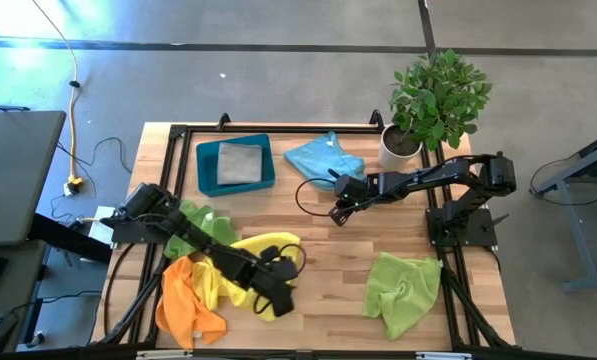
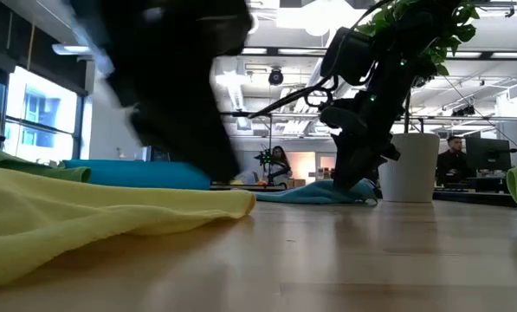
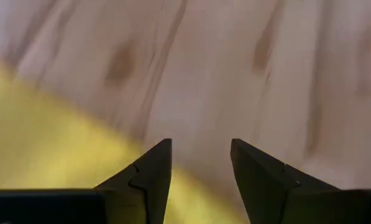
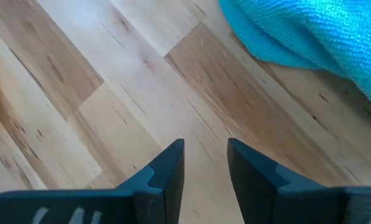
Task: Fold microfiber towels
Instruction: Fold the yellow microfiber cloth
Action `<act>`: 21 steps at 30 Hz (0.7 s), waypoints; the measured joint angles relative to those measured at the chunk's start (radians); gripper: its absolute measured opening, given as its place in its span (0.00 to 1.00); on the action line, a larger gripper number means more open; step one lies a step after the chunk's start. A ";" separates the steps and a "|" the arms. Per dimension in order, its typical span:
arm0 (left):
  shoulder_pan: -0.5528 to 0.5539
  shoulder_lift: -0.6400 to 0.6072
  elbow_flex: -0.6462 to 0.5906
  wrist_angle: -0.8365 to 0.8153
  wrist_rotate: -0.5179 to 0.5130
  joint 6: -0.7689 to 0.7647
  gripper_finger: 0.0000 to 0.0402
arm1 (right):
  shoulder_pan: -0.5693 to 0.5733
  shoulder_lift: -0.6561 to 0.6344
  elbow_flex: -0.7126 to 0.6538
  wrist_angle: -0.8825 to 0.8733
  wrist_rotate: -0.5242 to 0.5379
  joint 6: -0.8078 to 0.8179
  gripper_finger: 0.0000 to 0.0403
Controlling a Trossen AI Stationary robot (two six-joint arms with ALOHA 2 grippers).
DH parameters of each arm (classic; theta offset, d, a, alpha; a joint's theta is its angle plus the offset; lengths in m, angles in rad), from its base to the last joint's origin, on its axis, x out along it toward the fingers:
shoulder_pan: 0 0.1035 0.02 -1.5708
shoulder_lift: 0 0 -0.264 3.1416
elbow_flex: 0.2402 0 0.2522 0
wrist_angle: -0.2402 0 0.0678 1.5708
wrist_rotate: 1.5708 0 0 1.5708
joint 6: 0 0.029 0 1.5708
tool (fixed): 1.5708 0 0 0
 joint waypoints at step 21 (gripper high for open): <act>-0.176 -0.059 0.000 -0.101 -0.083 -0.246 0.39 | 0.000 0.000 0.000 0.085 0.020 0.011 0.28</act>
